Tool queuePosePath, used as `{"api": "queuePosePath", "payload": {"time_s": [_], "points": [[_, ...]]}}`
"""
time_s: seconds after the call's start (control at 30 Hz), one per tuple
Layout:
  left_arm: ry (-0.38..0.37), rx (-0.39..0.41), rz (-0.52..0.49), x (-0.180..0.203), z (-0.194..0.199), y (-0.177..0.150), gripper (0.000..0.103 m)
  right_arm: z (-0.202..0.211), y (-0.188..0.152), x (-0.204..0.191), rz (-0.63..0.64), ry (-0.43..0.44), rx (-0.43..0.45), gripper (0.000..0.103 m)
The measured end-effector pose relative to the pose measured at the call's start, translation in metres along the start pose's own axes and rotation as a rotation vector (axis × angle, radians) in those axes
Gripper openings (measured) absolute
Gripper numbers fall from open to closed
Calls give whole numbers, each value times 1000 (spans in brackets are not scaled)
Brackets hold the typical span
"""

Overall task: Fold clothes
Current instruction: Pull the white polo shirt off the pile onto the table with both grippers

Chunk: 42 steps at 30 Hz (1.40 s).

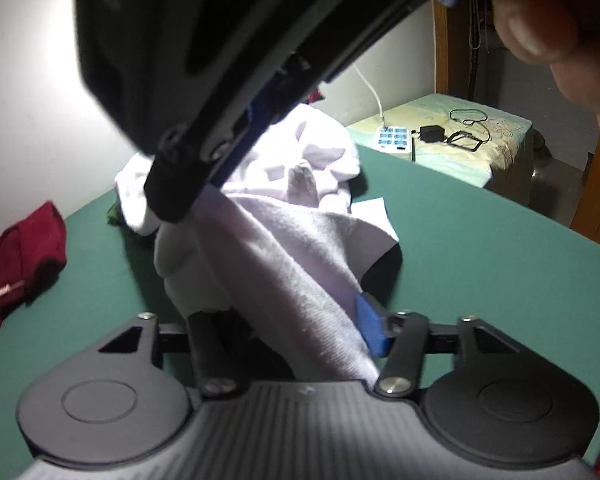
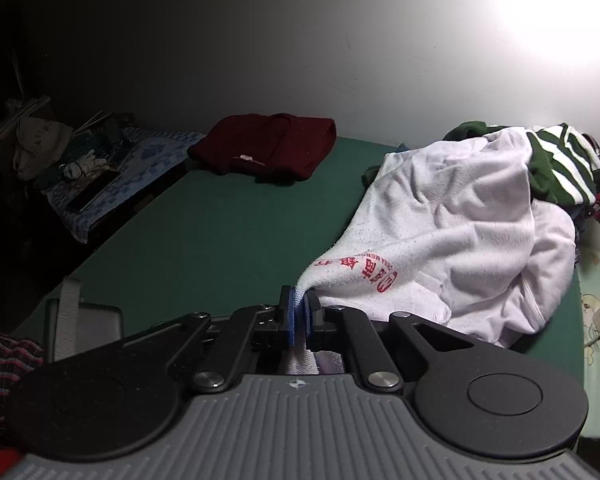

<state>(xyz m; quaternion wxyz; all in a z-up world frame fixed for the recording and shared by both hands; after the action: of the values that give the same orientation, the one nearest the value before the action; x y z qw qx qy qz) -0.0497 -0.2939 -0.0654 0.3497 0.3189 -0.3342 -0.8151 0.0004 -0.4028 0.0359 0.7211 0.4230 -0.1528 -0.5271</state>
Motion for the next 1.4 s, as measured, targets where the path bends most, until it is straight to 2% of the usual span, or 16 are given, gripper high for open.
{"api": "queuePosePath", "payload": {"time_s": [0.07,0.13,0.23,0.37,0.43,0.5,0.57,0.67,0.8,0.87,0.9,1.03,1.13,1.27,1.37,1.4], "points": [[1,-49,14,-1,-3,-11,25,2,-4,0,-4,-7,6,21],[22,-94,39,-4,-7,-23,22,5,-8,1,-9,-15,13,39],[48,-120,72,-11,-7,-34,18,9,-14,1,-15,-25,22,47],[77,-144,106,-24,-4,-42,19,13,-23,4,-23,-52,31,52],[83,-155,123,-29,-6,-42,22,4,-44,32,-31,-188,-22,52],[86,-164,138,-34,-9,-41,31,-8,-65,61,-90,-268,-72,52],[89,-173,152,-38,-12,-41,41,-20,-85,90,-179,-317,-111,51],[98,-180,136,-34,-14,-39,43,-33,-99,113,-308,-329,-94,51],[90,-212,144,-29,-20,-44,47,-52,-102,111,-327,-309,-51,46],[92,-215,145,-27,-20,-45,43,-61,-101,109,-322,-302,-41,37],[94,-215,144,-26,-20,-45,40,-64,-100,108,-315,-303,-37,26],[88,-223,157,-27,-21,-45,20,-59,-96,105,-313,-299,-18,0],[96,-207,159,-26,-17,-40,10,-38,-94,99,-316,-285,20,0],[93,-183,154,-25,-11,-33,8,0,-98,85,-314,-245,53,0],[99,-179,153,-27,-10,-32,8,15,-108,75,-254,-228,11,0],[101,-178,153,-27,-10,-32,8,14,-109,76,-223,-259,8,5]]}}
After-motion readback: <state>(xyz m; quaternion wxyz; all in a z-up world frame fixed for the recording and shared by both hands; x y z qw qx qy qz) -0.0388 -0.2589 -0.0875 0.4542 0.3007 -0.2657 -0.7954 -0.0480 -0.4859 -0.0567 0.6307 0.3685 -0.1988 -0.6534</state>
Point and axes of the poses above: each gripper's, at about its wrist camera, not at the fingertips, and z roughly against the way its jaws point, x to its right, y to its top, the point moved 5 cm from there along -z, roughly the way its jaws point, and after that the axes turned 14 degrees about y, right-handed, at the moved point
